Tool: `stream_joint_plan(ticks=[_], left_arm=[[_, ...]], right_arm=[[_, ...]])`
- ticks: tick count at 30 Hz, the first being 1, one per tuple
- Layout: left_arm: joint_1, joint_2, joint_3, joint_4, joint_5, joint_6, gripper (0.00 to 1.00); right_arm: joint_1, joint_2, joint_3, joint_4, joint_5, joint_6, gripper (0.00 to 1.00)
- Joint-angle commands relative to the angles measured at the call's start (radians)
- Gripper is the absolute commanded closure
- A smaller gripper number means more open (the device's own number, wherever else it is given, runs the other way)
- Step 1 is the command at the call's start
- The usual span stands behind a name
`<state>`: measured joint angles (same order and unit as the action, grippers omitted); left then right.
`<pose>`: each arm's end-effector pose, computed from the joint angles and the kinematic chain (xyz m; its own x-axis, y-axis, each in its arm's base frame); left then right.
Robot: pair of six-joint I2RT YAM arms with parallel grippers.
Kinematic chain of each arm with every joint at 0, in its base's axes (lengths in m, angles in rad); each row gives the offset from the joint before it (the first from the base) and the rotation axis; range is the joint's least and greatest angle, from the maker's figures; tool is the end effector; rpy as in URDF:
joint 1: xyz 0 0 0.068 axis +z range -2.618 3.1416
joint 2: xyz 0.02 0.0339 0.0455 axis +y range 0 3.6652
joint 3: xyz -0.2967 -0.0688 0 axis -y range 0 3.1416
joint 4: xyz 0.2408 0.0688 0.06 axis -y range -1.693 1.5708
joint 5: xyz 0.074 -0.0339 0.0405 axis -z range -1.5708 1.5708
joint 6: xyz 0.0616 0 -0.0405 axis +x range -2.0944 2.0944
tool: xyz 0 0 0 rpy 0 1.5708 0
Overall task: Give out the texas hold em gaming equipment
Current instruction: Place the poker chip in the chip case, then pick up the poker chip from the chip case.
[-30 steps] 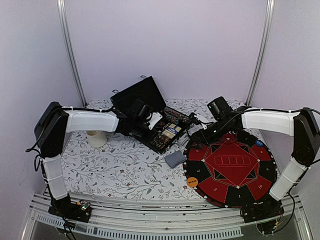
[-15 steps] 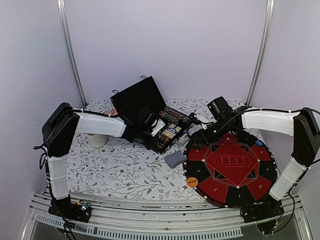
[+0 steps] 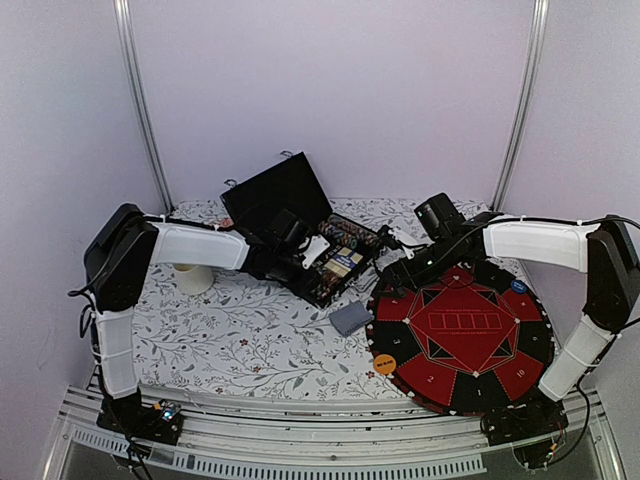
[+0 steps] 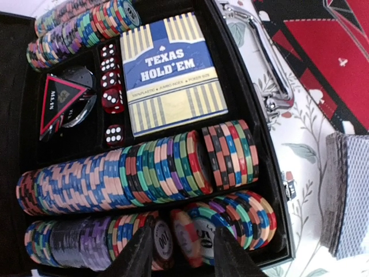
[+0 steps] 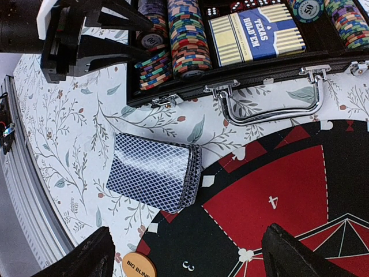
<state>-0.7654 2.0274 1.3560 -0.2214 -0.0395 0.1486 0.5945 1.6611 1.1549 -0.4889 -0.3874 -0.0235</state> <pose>0.3346 -0.3181 0.1714 -0.4556 0.6429 -0.6158 0.7501 0.6497 0.1233 0.2834 0.2197 0.2348 -0.6785 -0.4850 -0.5517 -0.7051 0.6406 0.3040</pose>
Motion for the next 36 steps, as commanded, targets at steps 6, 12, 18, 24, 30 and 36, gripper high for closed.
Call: stream_joint_plan(ticks=[6,12,18,24,30,36], left_arm=[[0.004,-0.001,0.024,-0.061,0.159,-0.028,0.56],[0.006,0.001,0.026,-0.079,0.105,-0.033,0.55],[0.013,0.010,0.049,-0.103,0.093,-0.044,0.61],[-0.009,-0.026,0.043,-0.088,0.108,-0.025,0.56],[-0.008,0.005,0.044,-0.112,0.105,-0.015,0.47],[-0.007,0.038,0.052,-0.119,0.084,-0.014,0.53]], right_arm=[[-0.001,-0.024,0.009,0.005,-0.008,-0.003,0.10],[-0.001,-0.024,0.010,0.000,-0.008,-0.006,0.10],[-0.001,-0.021,0.018,-0.007,-0.008,-0.009,0.10],[-0.002,-0.021,0.020,-0.008,-0.010,-0.010,0.10],[-0.001,-0.024,0.019,-0.010,-0.013,-0.010,0.10],[-0.001,-0.023,0.012,-0.007,-0.014,-0.010,0.10]])
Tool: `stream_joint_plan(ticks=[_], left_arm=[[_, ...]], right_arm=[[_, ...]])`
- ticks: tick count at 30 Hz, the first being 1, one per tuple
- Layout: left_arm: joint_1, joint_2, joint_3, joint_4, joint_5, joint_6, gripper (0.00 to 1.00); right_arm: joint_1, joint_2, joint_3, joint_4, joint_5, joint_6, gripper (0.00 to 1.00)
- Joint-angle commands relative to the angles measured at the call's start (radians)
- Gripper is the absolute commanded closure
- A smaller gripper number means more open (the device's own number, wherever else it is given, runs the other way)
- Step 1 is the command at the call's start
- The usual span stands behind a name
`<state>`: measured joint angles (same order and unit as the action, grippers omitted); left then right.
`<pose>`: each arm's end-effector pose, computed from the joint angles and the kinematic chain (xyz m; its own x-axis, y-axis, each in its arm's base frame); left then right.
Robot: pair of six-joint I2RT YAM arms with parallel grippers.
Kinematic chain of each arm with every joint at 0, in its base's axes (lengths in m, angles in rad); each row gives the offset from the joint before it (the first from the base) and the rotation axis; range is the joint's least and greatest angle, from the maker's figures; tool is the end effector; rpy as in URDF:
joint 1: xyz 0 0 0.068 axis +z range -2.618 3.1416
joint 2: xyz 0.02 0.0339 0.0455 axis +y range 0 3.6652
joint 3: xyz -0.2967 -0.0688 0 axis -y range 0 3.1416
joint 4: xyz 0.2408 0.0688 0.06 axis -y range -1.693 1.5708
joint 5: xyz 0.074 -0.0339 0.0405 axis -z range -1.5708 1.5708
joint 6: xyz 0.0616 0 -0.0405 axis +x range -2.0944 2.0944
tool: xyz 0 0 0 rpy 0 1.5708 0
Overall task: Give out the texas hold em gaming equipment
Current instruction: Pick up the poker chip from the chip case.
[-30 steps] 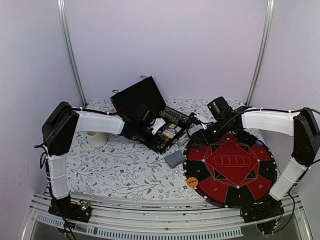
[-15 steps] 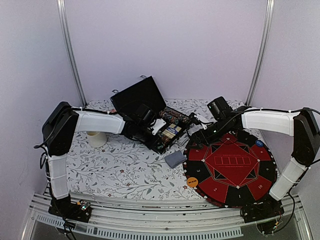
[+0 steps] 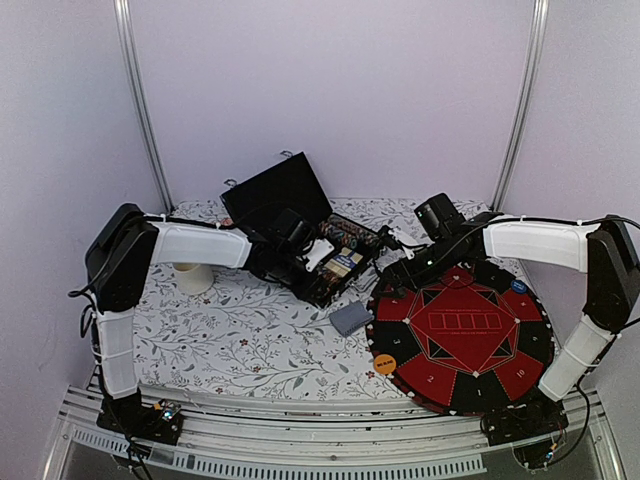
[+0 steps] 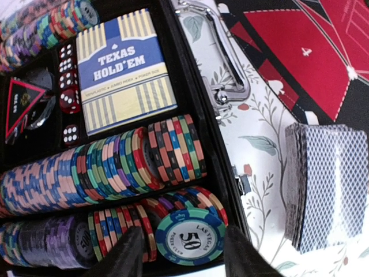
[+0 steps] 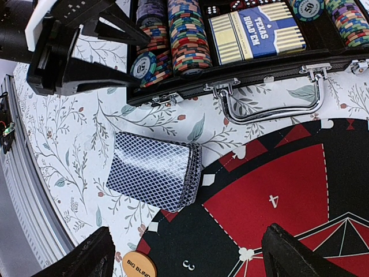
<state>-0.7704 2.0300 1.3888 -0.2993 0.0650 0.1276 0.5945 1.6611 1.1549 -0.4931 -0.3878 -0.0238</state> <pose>0.3275 -0.3234 0.1741 -0.4831 0.6458 -0.5913 0.7903 0.6123 0.0230 0.2830 0.2194 0.2345 -0.6802 -0.4865 -0.5483 -0.7043 0.6410 0.3051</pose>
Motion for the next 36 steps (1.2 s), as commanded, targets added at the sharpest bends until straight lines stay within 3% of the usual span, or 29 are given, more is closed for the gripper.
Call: stream_joint_plan(ticks=[1,11,17,21,24,36], left_arm=[[-0.001,0.036,0.019,-0.041,-0.020,0.007,0.55],[-0.002,0.053,0.014,-0.058,0.010,0.016,0.54],[-0.003,0.043,0.001,-0.068,0.035,0.027,0.47],[-0.004,0.041,0.004,-0.066,0.015,0.024,0.63],[-0.003,0.034,0.004,-0.062,0.030,0.023,0.67],[-0.002,-0.032,-0.036,-0.013,0.116,0.024,1.00]], right_arm=[[-0.001,-0.023,0.012,-0.002,-0.015,-0.010,0.10],[-0.001,-0.023,0.010,-0.002,-0.014,-0.010,0.10],[-0.001,-0.021,0.011,-0.002,-0.019,-0.010,0.10],[-0.001,-0.021,0.011,-0.003,-0.018,-0.010,0.10],[-0.001,-0.022,0.012,-0.004,-0.017,-0.010,0.10],[-0.001,-0.024,0.012,0.001,-0.031,-0.009,0.10]])
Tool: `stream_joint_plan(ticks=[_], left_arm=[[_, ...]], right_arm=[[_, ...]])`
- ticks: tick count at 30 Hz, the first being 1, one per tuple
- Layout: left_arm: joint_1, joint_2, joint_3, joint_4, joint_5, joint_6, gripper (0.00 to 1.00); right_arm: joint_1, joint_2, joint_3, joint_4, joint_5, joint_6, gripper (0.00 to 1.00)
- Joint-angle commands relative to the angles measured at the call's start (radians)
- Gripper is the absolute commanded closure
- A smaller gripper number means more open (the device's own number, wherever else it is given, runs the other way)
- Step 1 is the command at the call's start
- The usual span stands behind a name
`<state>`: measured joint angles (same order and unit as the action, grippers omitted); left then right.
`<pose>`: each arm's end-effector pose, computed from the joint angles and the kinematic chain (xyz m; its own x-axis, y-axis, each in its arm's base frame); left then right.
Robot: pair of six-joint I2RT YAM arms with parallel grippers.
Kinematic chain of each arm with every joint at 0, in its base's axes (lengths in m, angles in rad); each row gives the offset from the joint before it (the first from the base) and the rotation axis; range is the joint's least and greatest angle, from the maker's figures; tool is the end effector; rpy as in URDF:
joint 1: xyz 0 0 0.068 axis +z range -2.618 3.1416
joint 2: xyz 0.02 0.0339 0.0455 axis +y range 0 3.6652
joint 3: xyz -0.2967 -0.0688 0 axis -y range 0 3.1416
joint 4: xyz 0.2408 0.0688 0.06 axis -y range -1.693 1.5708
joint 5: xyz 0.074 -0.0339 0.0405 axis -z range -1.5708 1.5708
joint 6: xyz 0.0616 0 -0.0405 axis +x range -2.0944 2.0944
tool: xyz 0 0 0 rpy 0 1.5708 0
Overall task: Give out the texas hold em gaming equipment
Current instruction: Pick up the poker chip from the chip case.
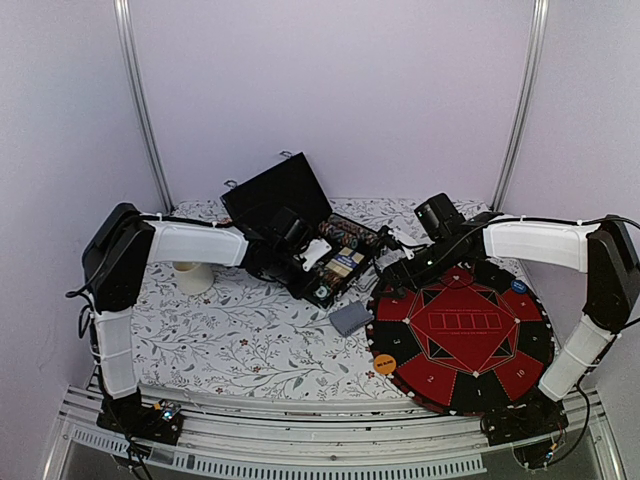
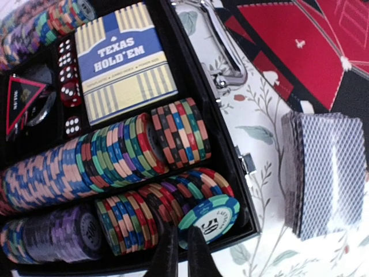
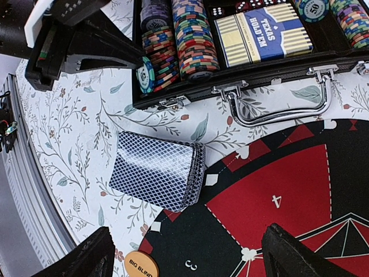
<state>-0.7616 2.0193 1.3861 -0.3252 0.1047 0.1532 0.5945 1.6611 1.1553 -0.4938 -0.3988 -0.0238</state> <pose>0.3256 -0.3194 0.1761 -0.4739 0.6616 -0.5811 0.8116 0.5842 0.0032 0.2825 0.2199 0.2348 -0.6803 -0.4864 -0.5483 -0.7065 0.6344 0.3137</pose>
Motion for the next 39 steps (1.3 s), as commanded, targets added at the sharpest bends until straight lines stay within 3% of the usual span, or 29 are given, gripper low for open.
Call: stream_joint_plan(ticks=[1,4,8,15,24,29,39], left_arm=[[-0.010,-0.022,-0.034,0.014,0.079,-0.002,1.00],[-0.010,-0.021,-0.036,0.020,0.092,-0.002,1.00],[-0.009,-0.025,-0.048,0.041,0.120,-0.011,1.00],[0.000,-0.043,-0.080,0.083,0.122,-0.029,1.00],[0.007,-0.042,-0.109,0.111,0.132,-0.049,1.00],[0.012,-0.042,-0.120,0.123,0.136,-0.052,1.00],[0.015,-0.043,-0.127,0.132,0.144,-0.058,1.00]], right_arm=[[-0.001,-0.024,0.012,0.007,-0.028,-0.008,0.10],[-0.002,-0.013,0.014,0.065,-0.092,-0.005,0.10],[-0.001,0.065,0.063,0.168,-0.287,-0.020,0.13],[-0.003,0.290,0.233,0.320,-0.472,0.014,0.30],[-0.030,0.457,0.221,0.612,-0.558,0.241,0.47],[-0.019,0.550,0.250,0.635,-0.577,0.301,0.55],[0.020,0.629,0.270,0.637,-0.612,0.302,0.61]])
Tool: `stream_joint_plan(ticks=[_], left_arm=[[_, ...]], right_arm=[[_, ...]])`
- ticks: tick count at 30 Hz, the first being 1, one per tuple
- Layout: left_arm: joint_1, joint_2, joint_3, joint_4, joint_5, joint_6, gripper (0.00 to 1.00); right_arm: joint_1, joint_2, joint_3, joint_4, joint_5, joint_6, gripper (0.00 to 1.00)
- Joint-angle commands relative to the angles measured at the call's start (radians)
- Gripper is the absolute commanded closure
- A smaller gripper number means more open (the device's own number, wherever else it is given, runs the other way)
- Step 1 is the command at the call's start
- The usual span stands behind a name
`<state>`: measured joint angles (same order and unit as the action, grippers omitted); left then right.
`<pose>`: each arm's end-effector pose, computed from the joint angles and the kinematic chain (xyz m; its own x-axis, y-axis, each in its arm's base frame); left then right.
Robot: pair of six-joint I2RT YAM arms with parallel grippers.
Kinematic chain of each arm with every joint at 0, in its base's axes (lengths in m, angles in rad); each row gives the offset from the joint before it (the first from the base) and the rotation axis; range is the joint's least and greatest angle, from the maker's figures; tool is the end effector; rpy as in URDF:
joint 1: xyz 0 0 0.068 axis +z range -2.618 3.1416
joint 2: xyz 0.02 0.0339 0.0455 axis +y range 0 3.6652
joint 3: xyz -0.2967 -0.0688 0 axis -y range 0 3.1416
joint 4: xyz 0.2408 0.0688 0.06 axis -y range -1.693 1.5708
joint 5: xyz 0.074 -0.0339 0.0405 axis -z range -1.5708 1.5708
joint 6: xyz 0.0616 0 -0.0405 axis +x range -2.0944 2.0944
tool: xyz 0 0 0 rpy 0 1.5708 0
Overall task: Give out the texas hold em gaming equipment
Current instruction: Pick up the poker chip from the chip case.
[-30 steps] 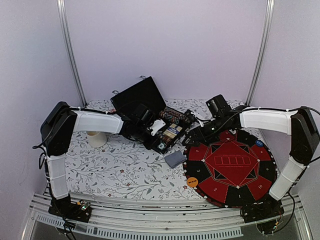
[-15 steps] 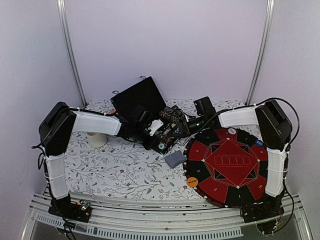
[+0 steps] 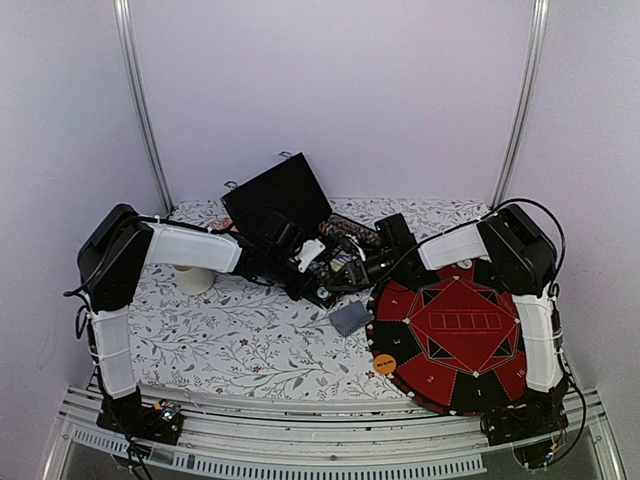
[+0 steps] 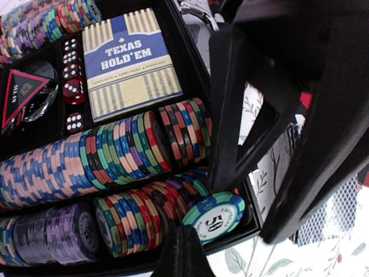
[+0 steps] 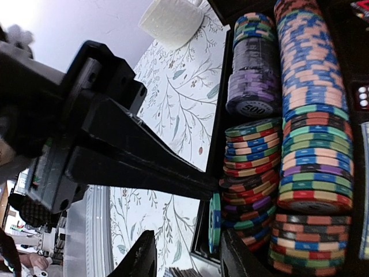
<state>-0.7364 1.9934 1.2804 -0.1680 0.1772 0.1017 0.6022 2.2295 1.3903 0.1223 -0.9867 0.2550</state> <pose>0.3252 -0.3094 0.1681 -0.4930 0.5818 -0.6469 0.7984 0.5980 -0.0707 0.3735 0.3191 0.1381 -0.7335 -0.3354 -0.5912 -0.6672 0.1889 0.7205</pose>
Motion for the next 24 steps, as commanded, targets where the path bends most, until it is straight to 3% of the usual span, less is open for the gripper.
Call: stream_joint_plan(ticks=[1,8,11,16,19,24], left_arm=[[-0.010,-0.017,-0.022,-0.025,0.071,-0.007,1.00],[-0.005,-0.018,-0.022,-0.022,0.073,-0.007,1.00],[-0.006,-0.017,-0.023,-0.023,0.074,-0.009,1.00],[0.002,-0.076,-0.019,-0.035,0.087,-0.018,1.00],[0.015,-0.134,-0.013,-0.048,0.101,-0.042,1.00],[0.042,-0.233,-0.031,-0.043,0.112,-0.075,0.70]], right_arm=[[0.015,0.071,0.041,0.020,-0.018,0.026,0.62],[0.021,0.101,0.057,0.026,-0.031,0.046,0.76],[0.021,0.091,0.052,0.025,-0.031,0.043,0.95],[0.020,0.055,0.055,0.012,-0.035,0.041,0.98],[0.019,0.003,0.106,-0.113,-0.029,-0.037,0.98],[0.011,-0.114,0.184,-0.357,0.078,-0.296,0.98]])
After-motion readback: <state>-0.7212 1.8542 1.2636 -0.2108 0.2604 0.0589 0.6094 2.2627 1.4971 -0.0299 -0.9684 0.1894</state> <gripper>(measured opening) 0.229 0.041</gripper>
